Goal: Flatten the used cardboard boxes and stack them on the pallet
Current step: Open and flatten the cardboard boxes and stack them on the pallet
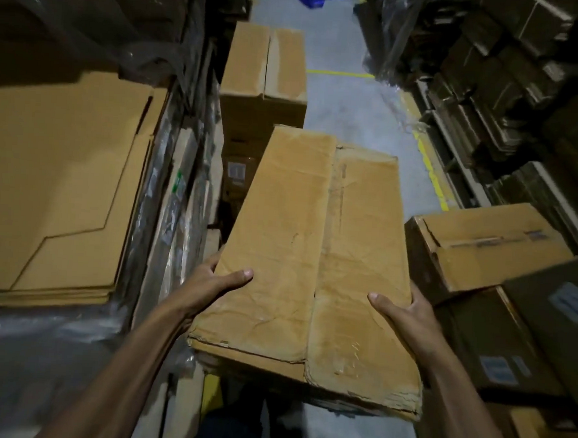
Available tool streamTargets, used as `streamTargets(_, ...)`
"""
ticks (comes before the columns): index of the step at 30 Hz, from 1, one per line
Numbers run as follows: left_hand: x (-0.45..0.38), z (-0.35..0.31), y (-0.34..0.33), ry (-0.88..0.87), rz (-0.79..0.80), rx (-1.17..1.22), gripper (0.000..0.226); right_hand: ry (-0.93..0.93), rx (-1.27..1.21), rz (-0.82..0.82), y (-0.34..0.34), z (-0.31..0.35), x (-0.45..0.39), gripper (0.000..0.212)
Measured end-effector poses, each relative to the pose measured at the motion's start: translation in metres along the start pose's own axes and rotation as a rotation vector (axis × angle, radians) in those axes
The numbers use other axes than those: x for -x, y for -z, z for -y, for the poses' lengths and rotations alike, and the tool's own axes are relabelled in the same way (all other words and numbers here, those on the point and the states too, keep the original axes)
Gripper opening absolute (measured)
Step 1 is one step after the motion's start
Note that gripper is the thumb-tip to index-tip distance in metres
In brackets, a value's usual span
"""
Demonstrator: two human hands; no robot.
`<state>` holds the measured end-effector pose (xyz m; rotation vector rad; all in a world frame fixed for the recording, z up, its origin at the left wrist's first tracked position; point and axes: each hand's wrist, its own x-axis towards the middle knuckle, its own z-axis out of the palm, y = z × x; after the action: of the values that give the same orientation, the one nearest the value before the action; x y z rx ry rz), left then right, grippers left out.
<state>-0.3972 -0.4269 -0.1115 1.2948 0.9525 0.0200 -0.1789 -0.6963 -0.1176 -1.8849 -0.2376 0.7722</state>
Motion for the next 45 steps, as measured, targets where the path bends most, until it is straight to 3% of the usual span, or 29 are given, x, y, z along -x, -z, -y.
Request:
streamTargets(8,-0.03,0.145,-0.056,0.186,-0.023,-0.1,0.111,-0.175,0.017,0.006,0.018,-0.182,0.0,0.07)
streamTargets(12,-0.06,0.233,-0.08,0.23,-0.039,-0.089,0.079,-0.212,0.015,0.004,0.008,-0.276,-0.015,0.056)
streamTargets(15,-0.087,0.301,-0.093,0.238,-0.075,-0.069,0.085,-0.232,0.012,-0.004,-0.006,-0.343,-0.029,0.051)
streamTargets(18,-0.117,0.372,-0.1,0.201,-0.078,-0.04,0.098,-0.22,0.024,-0.032,-0.025,-0.409,-0.048,0.06)
streamTargets(21,-0.145,0.419,-0.106,0.14,-0.111,-0.059,0.076,-0.165,0.036,-0.064,-0.041,-0.449,-0.062,0.064)
streamTargets(29,-0.163,0.463,-0.108,-0.021,-0.085,-0.033,0.073,-0.081,0.027,-0.118,-0.046,-0.486,-0.063,0.063)
streamTargets(36,-0.152,0.468,-0.093,-0.095,-0.026,-0.069,0.06,-0.083,-0.013,-0.146,-0.061,-0.499,-0.048,0.088)
streamTargets(40,-0.149,0.466,-0.084,-0.082,0.028,-0.063,0.054,-0.107,-0.07,-0.121,-0.069,-0.501,-0.033,0.084)
streamTargets(45,-0.13,0.469,-0.075,-0.074,0.115,-0.091,0.068,-0.126,-0.112,-0.084,-0.081,-0.51,0.006,0.077)
